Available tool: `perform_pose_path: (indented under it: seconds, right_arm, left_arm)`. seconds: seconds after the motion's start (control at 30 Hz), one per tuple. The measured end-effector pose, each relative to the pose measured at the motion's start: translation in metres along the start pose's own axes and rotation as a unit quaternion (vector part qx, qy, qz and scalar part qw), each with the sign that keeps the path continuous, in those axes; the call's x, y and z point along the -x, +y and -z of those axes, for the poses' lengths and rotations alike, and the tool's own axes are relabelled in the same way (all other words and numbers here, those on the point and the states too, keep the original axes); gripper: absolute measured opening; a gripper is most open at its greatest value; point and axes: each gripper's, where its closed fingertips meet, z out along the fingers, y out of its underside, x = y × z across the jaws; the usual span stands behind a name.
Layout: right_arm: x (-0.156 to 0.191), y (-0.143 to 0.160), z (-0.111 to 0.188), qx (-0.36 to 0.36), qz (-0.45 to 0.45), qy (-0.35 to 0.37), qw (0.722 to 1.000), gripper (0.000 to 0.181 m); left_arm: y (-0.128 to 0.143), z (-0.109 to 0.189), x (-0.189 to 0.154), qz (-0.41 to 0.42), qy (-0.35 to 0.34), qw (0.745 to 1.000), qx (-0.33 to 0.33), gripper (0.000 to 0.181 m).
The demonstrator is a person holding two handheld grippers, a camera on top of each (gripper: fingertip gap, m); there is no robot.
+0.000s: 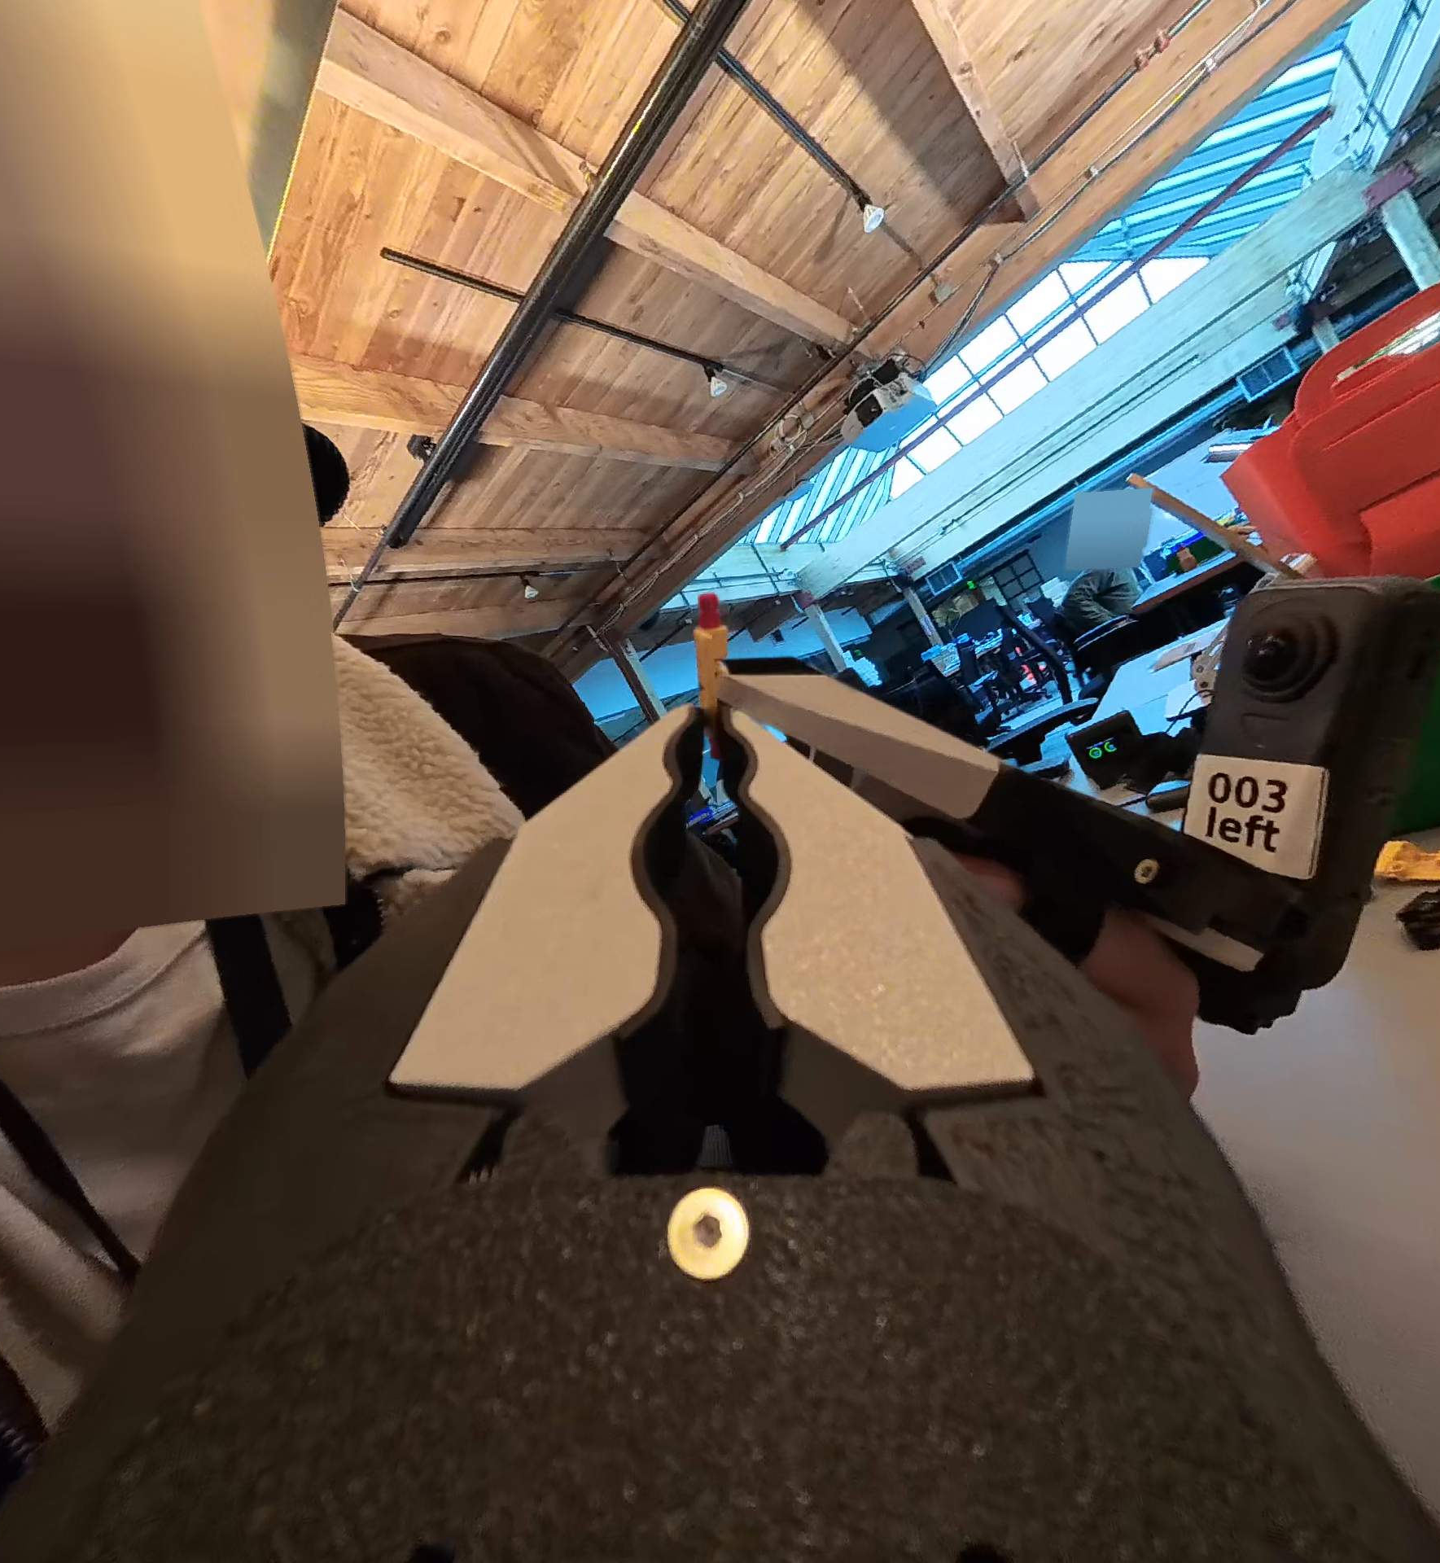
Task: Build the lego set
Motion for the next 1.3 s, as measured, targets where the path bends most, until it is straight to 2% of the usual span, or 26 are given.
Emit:
perform_pose_path:
  seconds: [0.17, 0.27, 0.37, 0.47, 0.57, 0.67, 0.77, 0.9, 0.97, 1.3]
  right_arm:
    - [-0.001, 0.0, 0.002, 0.005, 0.011, -0.003, 1.0, 0.002]
    - [-0.002, -0.003, 0.006, 0.01, -0.022, -0.016, 1.0, 0.001]
    - [-0.007, -0.006, 0.015, 0.021, -0.063, -0.01, 0.998, 0.002]
    - [-0.011, 0.0, 0.025, 0.072, -0.113, -0.004, 0.991, 0.002]
    - [-0.008, 0.012, 0.037, 0.134, -0.178, -0.013, 0.975, 0.0]
    - [-0.007, 0.032, 0.05, 0.202, -0.214, -0.012, 0.956, 0.001]
    - [-0.004, 0.046, 0.061, 0.241, -0.237, -0.022, 0.941, 0.0]
    - [-0.008, 0.053, 0.066, 0.249, -0.26, -0.028, 0.933, 0.0]
    - [-0.009, 0.054, 0.067, 0.251, -0.265, -0.03, 0.931, 0.0]
    - [-0.019, 0.035, 0.077, 0.215, -0.248, 0.003, 0.945, 0.0]
  left_arm:
    - [0.0, 0.0, 0.002, 0.007, -0.003, 1.0, -0.003, 0.007]
    - [-0.003, 0.002, 0.006, 0.016, -0.014, 1.0, -0.013, 0.008]
    - [-0.011, 0.009, 0.018, -0.009, -0.06, 0.998, -0.03, 0.011]
    - [-0.027, 0.022, 0.024, -0.059, -0.112, 0.99, -0.061, 0.017]
    - [-0.02, 0.025, 0.03, -0.103, -0.162, 0.981, -0.005, 0.023]
    - [0.009, 0.024, 0.038, -0.125, -0.194, 0.968, 0.101, 0.027]
    - [0.037, 0.021, 0.041, -0.12, -0.193, 0.958, 0.176, 0.027]
    - [0.062, 0.025, 0.051, -0.119, -0.209, 0.94, 0.243, 0.02]
    - [0.063, 0.027, 0.053, -0.126, -0.216, 0.935, 0.251, 0.012]
    - [0.049, 0.041, 0.064, -0.131, -0.262, 0.926, 0.238, 0.007]
